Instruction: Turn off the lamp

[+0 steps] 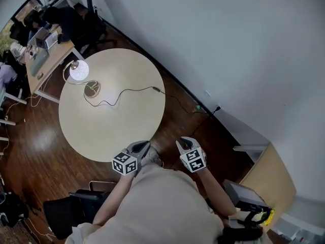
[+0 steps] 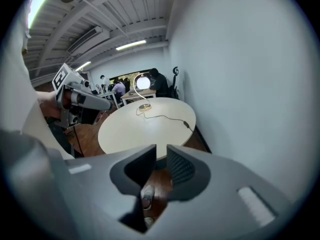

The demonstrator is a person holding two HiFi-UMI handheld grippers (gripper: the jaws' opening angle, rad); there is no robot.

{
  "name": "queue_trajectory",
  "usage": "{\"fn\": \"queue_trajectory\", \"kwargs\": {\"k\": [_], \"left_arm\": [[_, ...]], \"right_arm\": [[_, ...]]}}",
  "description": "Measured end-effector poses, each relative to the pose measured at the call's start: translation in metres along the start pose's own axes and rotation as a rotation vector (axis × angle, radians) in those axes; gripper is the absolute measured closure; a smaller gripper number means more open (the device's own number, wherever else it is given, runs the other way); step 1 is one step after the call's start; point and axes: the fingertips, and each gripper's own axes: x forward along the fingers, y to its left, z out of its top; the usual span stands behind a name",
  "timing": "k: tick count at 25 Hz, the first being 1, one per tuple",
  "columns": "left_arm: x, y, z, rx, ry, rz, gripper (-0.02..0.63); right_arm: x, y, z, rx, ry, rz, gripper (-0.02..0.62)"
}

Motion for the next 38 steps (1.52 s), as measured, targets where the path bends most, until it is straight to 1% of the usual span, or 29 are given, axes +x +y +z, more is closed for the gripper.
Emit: {"fn": "queue_trajectory", "kwargs": {"k": [6,9,13,19,21,23,24,26,29,32,36,38], "left_arm": [[0.007,0.05,0.019,-0.03,-0.018,-0.005,0.626],[0.003,0.078,0.025,-0.052,-0.025,0.02,0.626],[-0.004,0.108,0.024,-0.119,-0.032,0.093,0.626],[0.017,0.149,0.036,-0.206,-0.035,0.223,0.626],[0.025,0.16,0.048,-0.245,-0.057,0.283,0.626],[0.036,0.166,0.066,-0.287,-0.101,0.334,0.626],[0.042,0.168,0.076,-0.298,-0.119,0.352,0.626],[0.054,0.172,0.097,-0.292,-0.128,0.381,0.626],[0.064,0.182,0.127,-0.274,-0.136,0.419,0.626],[0.068,0.191,0.144,-0.275,-0.169,0.473,0.626],[0.072,0.197,0.146,-0.312,-0.207,0.538,0.626],[0.075,0.198,0.147,-0.322,-0.213,0.558,0.626]], "right_arm": [[0.04,-0.01,0.017,-0.033,0.065,0.005,0.531],[0.066,-0.016,0.034,-0.047,0.083,0.026,0.531],[0.097,-0.019,0.052,-0.084,0.106,0.099,0.531],[0.16,-0.057,0.066,-0.145,0.162,0.227,0.531],[0.181,-0.069,0.078,-0.174,0.189,0.289,0.531],[0.201,-0.088,0.094,-0.203,0.206,0.332,0.531],[0.212,-0.101,0.102,-0.218,0.214,0.339,0.531],[0.235,-0.128,0.118,-0.24,0.228,0.331,0.531],[0.266,-0.159,0.136,-0.232,0.251,0.317,0.531],[0.299,-0.173,0.131,-0.249,0.273,0.354,0.531],[0.334,-0.17,0.105,-0.305,0.359,0.447,0.528],[0.35,-0.17,0.092,-0.321,0.392,0.481,0.512]]}}
